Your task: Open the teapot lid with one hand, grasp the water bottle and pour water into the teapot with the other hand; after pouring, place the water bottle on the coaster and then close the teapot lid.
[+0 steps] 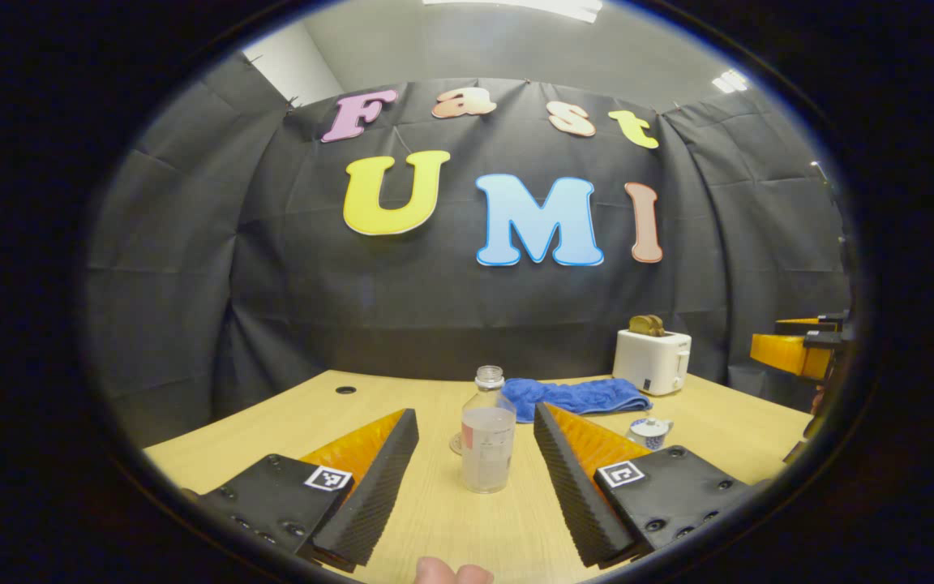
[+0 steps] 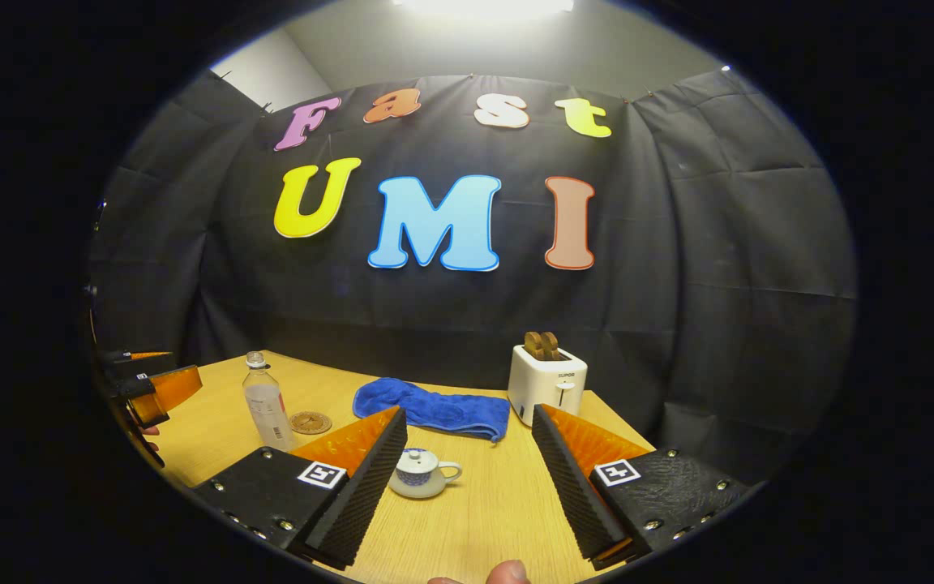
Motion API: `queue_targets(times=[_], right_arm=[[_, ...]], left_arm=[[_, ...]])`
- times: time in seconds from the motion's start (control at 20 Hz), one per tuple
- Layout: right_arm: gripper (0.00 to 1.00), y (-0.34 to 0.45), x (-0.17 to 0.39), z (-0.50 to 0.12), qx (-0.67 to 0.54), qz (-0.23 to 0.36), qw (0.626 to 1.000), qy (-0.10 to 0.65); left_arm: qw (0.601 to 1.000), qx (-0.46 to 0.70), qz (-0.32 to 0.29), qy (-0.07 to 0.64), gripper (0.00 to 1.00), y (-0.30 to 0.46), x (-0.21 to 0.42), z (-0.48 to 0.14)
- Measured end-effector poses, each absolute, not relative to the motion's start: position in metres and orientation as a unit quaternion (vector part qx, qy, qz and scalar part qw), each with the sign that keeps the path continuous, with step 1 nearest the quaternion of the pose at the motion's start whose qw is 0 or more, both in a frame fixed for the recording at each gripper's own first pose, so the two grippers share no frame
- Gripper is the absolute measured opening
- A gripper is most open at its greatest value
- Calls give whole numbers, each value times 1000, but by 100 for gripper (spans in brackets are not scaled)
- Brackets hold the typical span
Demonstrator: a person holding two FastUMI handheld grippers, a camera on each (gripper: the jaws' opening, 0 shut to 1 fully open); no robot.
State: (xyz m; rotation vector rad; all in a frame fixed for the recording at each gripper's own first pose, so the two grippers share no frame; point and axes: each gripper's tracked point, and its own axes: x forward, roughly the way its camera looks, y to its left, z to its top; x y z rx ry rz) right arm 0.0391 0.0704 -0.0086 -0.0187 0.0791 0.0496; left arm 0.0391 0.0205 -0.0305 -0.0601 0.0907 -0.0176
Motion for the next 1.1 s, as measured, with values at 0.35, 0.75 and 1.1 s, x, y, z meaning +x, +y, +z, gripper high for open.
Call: queue_targets(times=[0.35, 0.75, 1.1], right_arm=[[96, 97, 57, -46, 7, 53, 995, 85], [96, 103, 76, -69, 9, 45, 993, 111], [96, 119, 87, -79, -1, 51, 992, 116]], left_arm=[[998, -24, -10, 58, 100, 10, 48, -42], [997, -28, -11, 77, 100, 7, 61, -58], [995, -38, -12, 88, 100, 15, 64, -70]])
